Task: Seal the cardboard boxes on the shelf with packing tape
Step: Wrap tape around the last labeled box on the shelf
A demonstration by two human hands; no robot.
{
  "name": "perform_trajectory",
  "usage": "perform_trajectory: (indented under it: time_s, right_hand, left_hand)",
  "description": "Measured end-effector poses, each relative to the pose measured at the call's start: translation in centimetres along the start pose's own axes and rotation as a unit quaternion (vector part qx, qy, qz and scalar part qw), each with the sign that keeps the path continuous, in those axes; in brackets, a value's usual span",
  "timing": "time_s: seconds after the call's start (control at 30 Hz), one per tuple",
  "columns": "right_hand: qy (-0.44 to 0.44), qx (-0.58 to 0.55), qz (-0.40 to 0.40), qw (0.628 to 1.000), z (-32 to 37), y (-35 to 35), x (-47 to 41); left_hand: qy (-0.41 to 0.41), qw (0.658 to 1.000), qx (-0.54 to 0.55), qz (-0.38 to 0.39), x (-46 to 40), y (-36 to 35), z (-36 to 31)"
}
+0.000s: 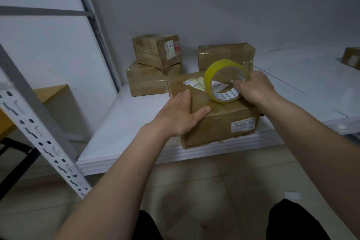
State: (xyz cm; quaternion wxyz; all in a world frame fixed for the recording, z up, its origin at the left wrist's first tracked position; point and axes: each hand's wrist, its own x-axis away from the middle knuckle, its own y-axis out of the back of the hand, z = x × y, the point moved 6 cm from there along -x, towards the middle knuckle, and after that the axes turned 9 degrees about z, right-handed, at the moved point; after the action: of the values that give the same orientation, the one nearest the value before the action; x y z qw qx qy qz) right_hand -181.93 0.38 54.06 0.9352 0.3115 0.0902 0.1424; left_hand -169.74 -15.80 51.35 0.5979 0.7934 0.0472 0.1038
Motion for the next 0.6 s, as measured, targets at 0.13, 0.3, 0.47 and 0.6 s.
perform_trajectory:
  time_s: [0.13, 0.3, 0.47, 0.6]
  right_hand:
    - [-0.016, -0.116, -0.024, 0.993, -1.4, 1.8, -0.4]
    - [-0.014, -0.126, -0.053, 0.991, -2.3, 1.1, -0.3]
    - [-0.033, -0.137, -0.034, 0.989, -3.6, -0.5, -0.5]
    - [0.012, -0.075, -0.030, 0.997, -1.8, 0.7, -0.9]
  left_hand:
    - [0.003, 1.000, -0.009, 0.014, 0.0, 0.0, 0.0]
    - [0.010, 0.999, -0.038, 0.020, -0.3, 0.0, -0.1]
    - [0.032, 0.995, -0.090, 0.035, -0.8, -0.2, -0.8]
    - [0.041, 0.994, -0.092, 0.035, -0.8, -0.3, -0.8]
